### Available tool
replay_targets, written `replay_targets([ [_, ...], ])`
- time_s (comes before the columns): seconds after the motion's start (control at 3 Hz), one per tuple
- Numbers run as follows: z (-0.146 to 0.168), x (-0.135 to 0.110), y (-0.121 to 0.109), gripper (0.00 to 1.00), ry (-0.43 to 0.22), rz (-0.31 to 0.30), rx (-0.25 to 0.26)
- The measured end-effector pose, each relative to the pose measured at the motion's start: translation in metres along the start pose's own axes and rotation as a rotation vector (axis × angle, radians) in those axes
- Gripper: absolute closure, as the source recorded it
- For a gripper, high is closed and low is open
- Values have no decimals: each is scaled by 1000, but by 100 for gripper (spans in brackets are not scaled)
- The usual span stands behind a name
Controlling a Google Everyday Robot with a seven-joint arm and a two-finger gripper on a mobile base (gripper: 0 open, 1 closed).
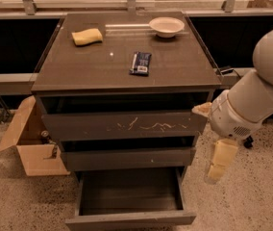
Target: Close bottom drawer
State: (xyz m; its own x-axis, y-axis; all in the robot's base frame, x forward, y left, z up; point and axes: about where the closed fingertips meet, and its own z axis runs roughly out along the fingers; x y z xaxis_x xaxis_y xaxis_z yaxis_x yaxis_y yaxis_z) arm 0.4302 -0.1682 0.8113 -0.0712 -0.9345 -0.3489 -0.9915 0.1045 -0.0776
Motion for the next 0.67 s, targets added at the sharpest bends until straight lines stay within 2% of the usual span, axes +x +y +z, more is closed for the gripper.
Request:
replay_targets([
  [0.33, 71, 5, 12, 0, -80, -66, -73],
  [0.67, 138, 9, 28, 0, -190, -134, -147],
])
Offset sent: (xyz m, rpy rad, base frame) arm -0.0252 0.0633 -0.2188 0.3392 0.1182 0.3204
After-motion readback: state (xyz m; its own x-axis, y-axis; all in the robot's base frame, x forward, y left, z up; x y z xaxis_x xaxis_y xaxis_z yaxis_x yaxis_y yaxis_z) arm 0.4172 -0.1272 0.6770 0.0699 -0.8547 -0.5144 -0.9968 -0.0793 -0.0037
